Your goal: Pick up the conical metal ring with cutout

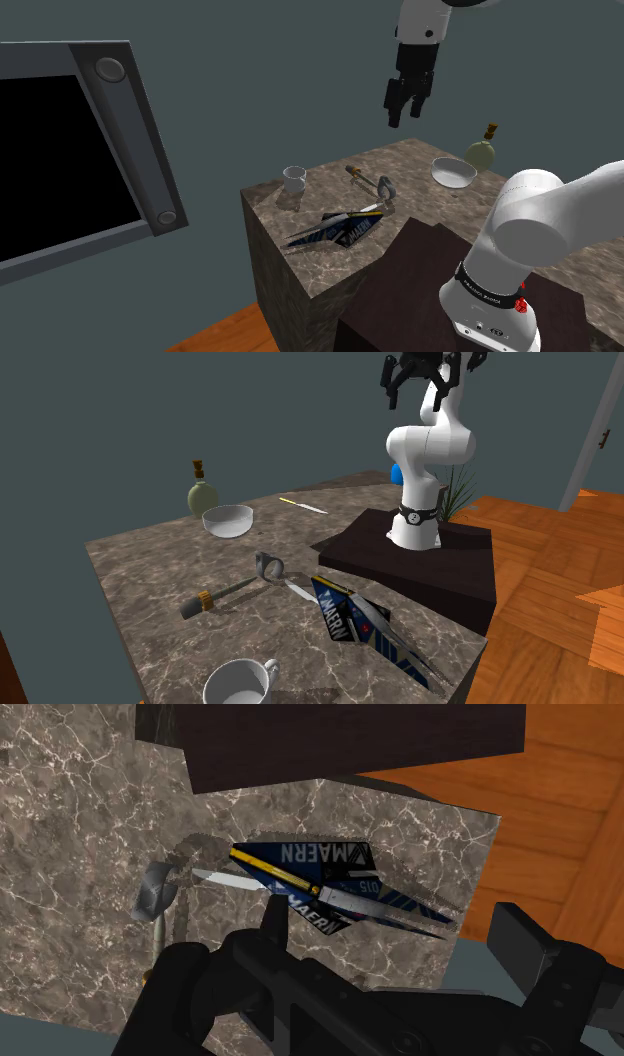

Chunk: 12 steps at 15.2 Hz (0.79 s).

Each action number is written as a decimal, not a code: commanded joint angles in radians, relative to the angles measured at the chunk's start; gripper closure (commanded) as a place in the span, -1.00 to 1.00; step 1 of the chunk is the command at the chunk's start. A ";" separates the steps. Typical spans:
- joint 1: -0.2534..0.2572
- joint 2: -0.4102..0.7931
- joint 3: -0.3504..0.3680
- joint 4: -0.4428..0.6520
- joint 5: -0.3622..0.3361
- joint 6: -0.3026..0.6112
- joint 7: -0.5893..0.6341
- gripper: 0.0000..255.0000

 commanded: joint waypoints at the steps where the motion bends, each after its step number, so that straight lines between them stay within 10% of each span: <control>1: 0.000 0.000 0.000 0.000 0.000 0.000 0.000 -1.00; 12: -0.081 0.029 -0.155 -0.277 -0.123 0.378 -0.114 -1.00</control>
